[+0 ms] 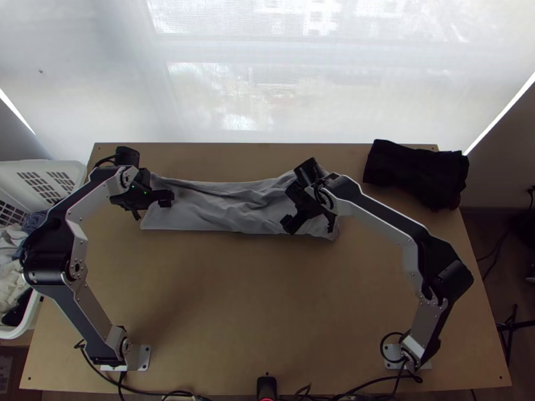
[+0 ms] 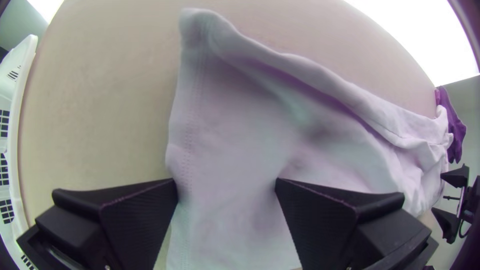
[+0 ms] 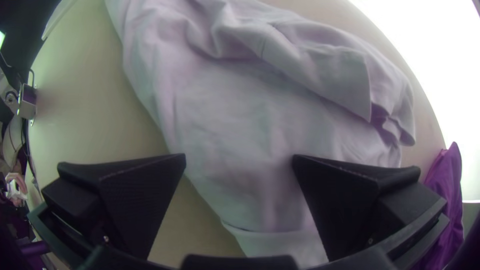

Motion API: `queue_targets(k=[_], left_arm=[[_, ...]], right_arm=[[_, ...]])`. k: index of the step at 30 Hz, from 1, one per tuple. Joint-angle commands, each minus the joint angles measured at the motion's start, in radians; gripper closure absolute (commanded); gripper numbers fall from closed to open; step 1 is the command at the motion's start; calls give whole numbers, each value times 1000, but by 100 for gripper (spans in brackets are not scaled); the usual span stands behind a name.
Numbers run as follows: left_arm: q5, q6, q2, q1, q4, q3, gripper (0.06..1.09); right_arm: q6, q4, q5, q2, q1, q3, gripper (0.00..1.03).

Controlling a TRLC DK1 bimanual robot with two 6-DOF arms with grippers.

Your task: Fold the t-shirt

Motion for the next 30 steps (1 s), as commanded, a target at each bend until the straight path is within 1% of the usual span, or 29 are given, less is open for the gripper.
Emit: queue_targets(k=[1, 2, 4, 5, 7, 8, 9, 12, 13, 14, 18, 22, 25, 30], left_arm=[[65, -12, 34, -18, -8, 2, 33], [74, -14, 37, -18, -10, 2, 36], [88, -15, 40, -23, -11, 0, 49], [92, -14, 38, -23, -11, 0, 56], [103, -14, 34, -24, -11, 0, 75], [107, -14, 31, -24, -10, 2, 81], [112, -15, 26, -23, -11, 2, 84], [141, -14, 5, -21, -10, 5, 98], [144, -14, -5, -20, -10, 6, 101], [147, -14, -15, -18, -10, 11, 103], [166, -7, -66, -10, -16, 29, 105], [178, -1, -124, -9, -19, 59, 105], [221, -4, -155, -10, -45, 103, 105], [247, -17, -190, -43, -62, 167, 105]], right_arm=[[-7, 23, 3, 33, -9, -16, 4], [-7, 24, 1, 36, -11, -16, 4], [-7, 29, 3, 43, -14, -16, 4], [-7, 32, 1, 48, -14, -16, 4], [-7, 35, 3, 53, -15, -14, 4], [-7, 35, 3, 54, -17, -14, 4], [-7, 35, 3, 56, -17, -14, 4], [-5, 35, 3, 63, -20, -14, 4], [-5, 36, 3, 66, -22, -16, 4], [-4, 36, 3, 69, -22, -16, 4], [-4, 36, 3, 76, -25, -23, 4], [-1, 36, 4, 82, -25, -28, 4], [-1, 36, 6, 91, -23, -28, 4], [4, 36, 13, 106, -20, -28, 4]])
